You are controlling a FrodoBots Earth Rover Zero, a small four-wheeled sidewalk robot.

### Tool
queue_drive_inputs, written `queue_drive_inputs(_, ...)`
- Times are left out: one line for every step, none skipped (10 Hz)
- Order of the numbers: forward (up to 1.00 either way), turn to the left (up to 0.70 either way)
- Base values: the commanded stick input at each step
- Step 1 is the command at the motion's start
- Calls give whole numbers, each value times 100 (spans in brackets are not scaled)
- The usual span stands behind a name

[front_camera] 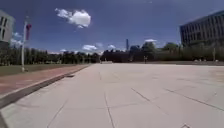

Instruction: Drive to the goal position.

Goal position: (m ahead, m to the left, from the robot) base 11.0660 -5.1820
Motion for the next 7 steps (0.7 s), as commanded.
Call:
queue_drive_inputs(50,0)
queue_drive_inputs(50,0)
queue_drive_inputs(50,0)
queue_drive_inputs(50,0)
queue_drive_inputs(50,0)
queue_drive_inputs(50,0)
queue_drive_inputs(50,0)
